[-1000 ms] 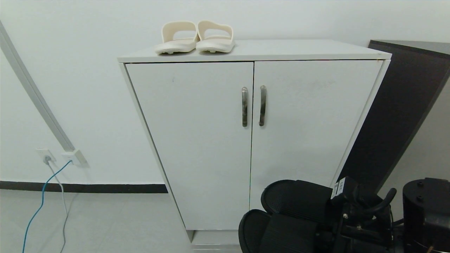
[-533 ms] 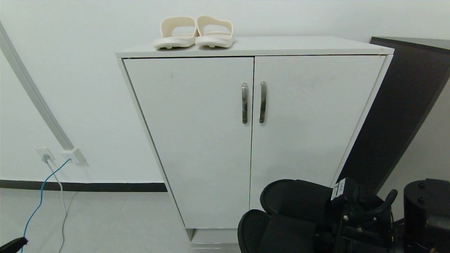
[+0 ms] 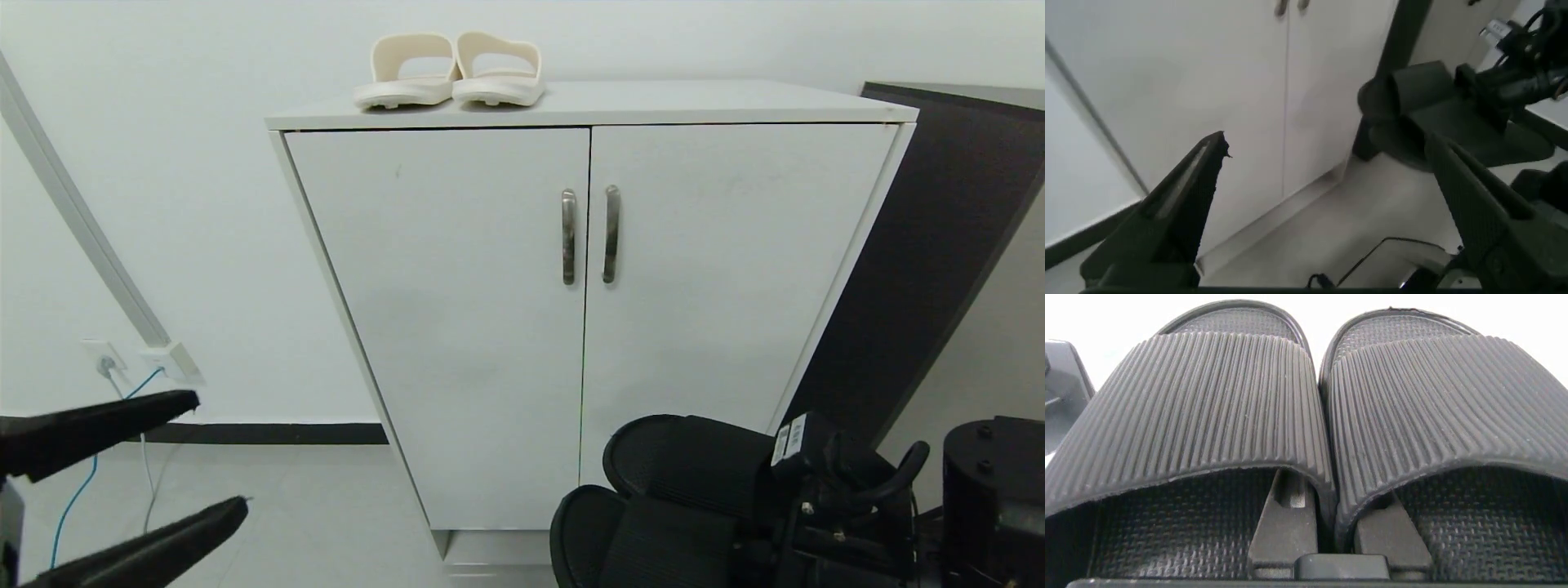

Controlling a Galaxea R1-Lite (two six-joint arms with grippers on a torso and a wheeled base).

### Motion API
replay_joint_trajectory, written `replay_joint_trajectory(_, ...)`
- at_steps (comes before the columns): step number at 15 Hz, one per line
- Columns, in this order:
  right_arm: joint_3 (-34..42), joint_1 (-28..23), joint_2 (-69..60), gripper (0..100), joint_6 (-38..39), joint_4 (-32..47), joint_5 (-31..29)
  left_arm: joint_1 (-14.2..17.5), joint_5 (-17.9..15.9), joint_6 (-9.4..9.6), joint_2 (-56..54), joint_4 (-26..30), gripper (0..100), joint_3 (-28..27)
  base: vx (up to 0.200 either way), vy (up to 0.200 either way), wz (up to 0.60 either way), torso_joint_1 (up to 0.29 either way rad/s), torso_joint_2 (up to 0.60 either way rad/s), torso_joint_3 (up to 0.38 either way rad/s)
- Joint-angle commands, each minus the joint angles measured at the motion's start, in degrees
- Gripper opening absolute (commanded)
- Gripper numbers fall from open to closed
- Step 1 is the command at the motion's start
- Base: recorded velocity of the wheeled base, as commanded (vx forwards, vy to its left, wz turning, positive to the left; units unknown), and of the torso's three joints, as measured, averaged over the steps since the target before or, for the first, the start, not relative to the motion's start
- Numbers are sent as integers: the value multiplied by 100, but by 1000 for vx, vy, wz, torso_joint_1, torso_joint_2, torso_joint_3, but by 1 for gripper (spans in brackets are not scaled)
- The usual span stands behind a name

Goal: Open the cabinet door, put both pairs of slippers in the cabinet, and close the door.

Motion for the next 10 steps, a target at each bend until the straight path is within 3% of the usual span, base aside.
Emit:
replay_joint_trajectory(1,2,-12,-4,0,-1,2,-6,-286,65,-5,1254,-444,100,-617,0,0,0,0,0,0)
replay_joint_trajectory(3,11,-12,-4,0,-1,2,-6,-330,144,30,2054,-1410,100,-705,0,0,0,0,0,0)
replay_joint_trajectory(5,46,-29,14,0,-1,2,-6,-612,337,-93,2977,-2492,100,-933,0,0,0,0,0,0)
replay_joint_trajectory(7,46,-29,22,0,7,2,3,-1165,768,-216,3425,-2465,100,-1434,0,0,0,0,0,0)
replay_joint_trajectory(9,55,-56,31,0,7,11,3,-1728,873,-365,3908,-2325,100,-2155,0,0,0,0,0,0)
replay_joint_trajectory(10,55,-73,31,0,7,11,3,-1824,873,-445,4014,-2263,100,-2348,0,0,0,0,0,0)
